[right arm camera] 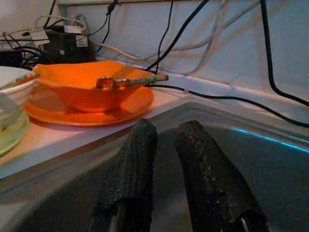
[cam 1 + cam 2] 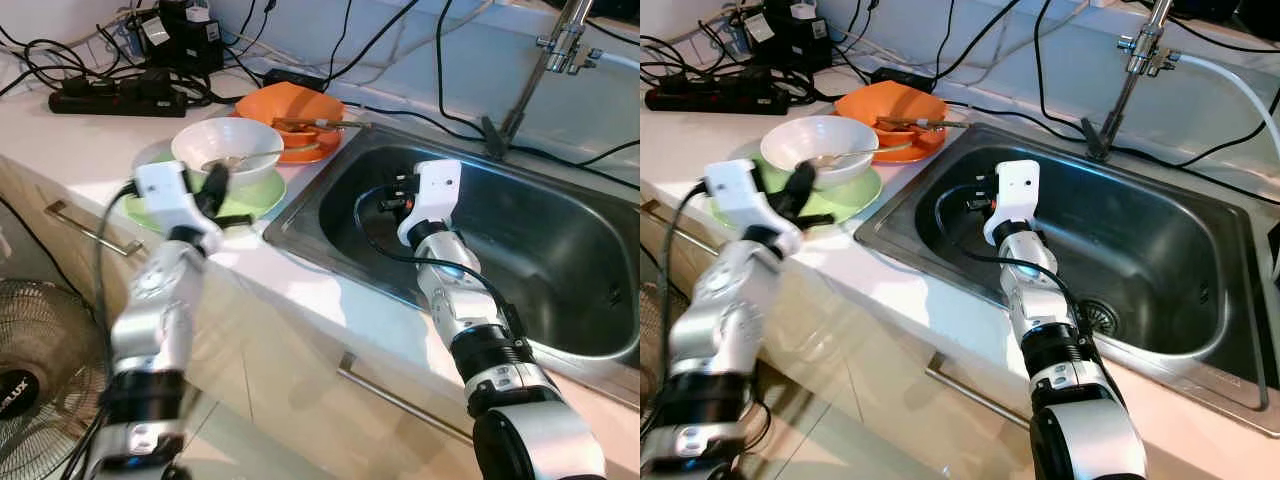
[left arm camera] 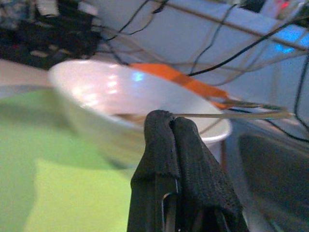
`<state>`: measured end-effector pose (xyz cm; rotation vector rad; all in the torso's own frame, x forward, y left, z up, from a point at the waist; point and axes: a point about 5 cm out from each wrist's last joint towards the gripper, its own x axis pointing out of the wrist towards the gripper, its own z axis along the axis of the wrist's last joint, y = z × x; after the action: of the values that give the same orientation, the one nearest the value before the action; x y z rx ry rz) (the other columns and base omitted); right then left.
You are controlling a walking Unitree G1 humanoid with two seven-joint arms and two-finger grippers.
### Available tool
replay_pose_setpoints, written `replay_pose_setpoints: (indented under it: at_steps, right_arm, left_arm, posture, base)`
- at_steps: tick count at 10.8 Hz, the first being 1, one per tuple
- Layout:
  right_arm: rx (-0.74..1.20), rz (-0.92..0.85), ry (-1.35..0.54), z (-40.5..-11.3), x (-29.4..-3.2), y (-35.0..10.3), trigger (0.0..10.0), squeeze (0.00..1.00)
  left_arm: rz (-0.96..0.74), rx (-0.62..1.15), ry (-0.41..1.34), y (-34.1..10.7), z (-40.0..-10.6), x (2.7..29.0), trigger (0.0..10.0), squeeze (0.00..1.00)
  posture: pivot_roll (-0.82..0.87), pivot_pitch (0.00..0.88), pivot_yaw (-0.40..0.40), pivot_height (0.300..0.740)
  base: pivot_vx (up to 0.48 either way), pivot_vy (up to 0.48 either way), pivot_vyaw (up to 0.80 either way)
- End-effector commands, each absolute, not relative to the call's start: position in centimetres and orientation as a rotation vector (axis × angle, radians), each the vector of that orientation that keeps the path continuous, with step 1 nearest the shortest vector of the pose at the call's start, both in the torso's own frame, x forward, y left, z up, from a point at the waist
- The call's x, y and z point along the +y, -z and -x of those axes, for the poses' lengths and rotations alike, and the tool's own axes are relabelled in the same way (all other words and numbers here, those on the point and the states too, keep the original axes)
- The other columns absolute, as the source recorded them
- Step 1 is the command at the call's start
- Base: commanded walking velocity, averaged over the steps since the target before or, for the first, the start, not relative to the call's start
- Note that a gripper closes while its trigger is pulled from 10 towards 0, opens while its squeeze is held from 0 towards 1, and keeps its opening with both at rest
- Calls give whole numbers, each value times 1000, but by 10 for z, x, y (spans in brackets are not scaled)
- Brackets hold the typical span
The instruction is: Kitchen organization
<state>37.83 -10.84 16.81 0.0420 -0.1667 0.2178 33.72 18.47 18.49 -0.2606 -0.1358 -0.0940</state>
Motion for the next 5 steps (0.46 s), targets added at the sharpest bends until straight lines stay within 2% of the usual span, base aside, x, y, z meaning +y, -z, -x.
replay_pose_setpoints:
  at_steps: [1, 3, 4, 5]
  right_arm:
    - [-188, -54, -208, -381, -112, -174, 10000, 0]
    - [-184, -54, -212, -380, -111, -173, 10000, 0]
    - [-182, -55, -213, -380, -110, -172, 10000, 0]
    - [-182, -55, -213, -380, -110, -172, 10000, 0]
  left_arm:
    - [265, -138, 75, -187, -334, 189, 10000, 0]
    - [230, -144, 16, -188, -327, 206, 10000, 0]
    - [125, -165, 63, -197, -328, 198, 10000, 0]
    - [125, -165, 63, -197, -328, 198, 10000, 0]
  posture:
    - [243, 24, -84, 740]
    - [248, 20, -84, 740]
    - [254, 18, -87, 740]
    - [254, 18, -87, 740]
  base:
    - [0, 0, 0]
    - [0, 0, 0]
    - [0, 0, 0]
    - [0, 0, 0]
